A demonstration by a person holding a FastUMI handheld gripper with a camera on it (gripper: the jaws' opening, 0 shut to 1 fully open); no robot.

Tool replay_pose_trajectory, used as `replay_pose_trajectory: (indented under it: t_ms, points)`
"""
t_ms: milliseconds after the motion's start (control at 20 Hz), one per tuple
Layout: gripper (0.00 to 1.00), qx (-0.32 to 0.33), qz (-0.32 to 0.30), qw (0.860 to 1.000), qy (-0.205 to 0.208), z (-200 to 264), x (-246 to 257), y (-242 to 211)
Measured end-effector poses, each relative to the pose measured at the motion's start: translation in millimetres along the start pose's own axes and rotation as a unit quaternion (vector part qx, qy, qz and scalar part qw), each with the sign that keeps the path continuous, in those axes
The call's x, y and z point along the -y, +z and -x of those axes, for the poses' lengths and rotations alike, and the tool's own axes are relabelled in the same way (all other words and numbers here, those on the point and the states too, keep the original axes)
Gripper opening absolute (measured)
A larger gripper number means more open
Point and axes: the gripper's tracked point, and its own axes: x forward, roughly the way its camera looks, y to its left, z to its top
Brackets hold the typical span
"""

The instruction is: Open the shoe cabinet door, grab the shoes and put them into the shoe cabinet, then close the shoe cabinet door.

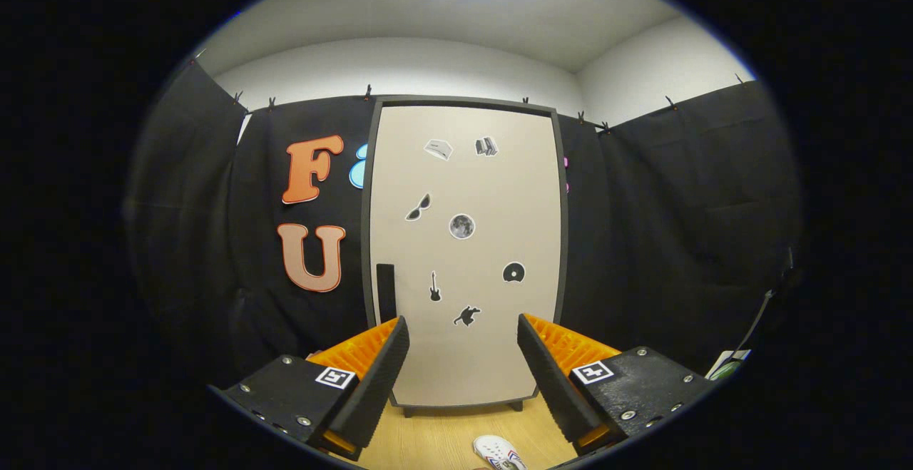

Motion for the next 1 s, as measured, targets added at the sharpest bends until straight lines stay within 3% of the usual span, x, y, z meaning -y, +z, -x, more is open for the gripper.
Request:
replay_pose_trajectory:
  t_ms: [600, 1000]
  points:
    - [0.95, 0.047, 0.054, 0.996, 0.046, -90, -88, -9]
    - [0.93, -0.019, 0.016, 0.999, 0.038, -169, -113, -53]
